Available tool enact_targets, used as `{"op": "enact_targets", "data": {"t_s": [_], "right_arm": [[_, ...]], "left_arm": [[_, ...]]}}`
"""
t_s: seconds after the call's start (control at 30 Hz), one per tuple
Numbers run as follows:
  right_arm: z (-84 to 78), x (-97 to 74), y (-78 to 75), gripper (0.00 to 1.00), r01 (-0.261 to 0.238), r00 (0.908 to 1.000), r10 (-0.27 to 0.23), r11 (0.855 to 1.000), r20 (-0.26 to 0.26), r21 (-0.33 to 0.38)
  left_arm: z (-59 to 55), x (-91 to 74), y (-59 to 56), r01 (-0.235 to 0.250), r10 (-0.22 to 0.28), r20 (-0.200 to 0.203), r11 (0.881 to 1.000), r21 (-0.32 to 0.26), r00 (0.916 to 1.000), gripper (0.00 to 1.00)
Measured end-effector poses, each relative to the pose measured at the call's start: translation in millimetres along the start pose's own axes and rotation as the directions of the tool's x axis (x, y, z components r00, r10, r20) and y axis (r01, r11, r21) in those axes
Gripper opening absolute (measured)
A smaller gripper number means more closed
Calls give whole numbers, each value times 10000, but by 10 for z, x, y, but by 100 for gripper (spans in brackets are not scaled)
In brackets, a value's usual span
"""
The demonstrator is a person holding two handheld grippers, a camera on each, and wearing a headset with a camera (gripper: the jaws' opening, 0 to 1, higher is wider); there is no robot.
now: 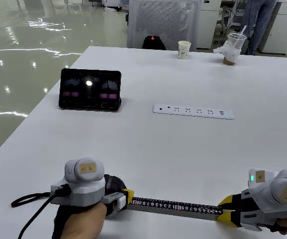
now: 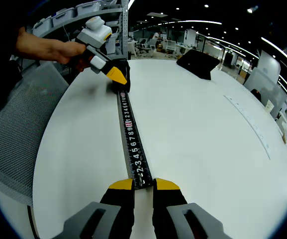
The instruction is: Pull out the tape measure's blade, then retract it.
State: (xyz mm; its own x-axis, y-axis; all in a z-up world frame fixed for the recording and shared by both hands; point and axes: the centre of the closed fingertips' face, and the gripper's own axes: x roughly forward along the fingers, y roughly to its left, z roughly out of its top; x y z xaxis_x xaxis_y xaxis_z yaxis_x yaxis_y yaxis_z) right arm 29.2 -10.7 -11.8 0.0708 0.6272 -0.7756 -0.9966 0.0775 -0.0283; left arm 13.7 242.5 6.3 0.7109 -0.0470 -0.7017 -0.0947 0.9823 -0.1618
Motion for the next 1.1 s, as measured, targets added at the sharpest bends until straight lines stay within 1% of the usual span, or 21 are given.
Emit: {"op": "enact_targets", "data": {"t_s": [0.17,1.1], "right_arm": [[11,17,4,10,-34,10000,34,10000,-55,-84],[149,127,35,10,-135,9999,135,9997,-5,-209]], "left_arm": [[-2,1,2,46,-46,-15,10000,-12,10000,61],[-4,8,4,168,-169,-121,9998,-93,9998,61]]}}
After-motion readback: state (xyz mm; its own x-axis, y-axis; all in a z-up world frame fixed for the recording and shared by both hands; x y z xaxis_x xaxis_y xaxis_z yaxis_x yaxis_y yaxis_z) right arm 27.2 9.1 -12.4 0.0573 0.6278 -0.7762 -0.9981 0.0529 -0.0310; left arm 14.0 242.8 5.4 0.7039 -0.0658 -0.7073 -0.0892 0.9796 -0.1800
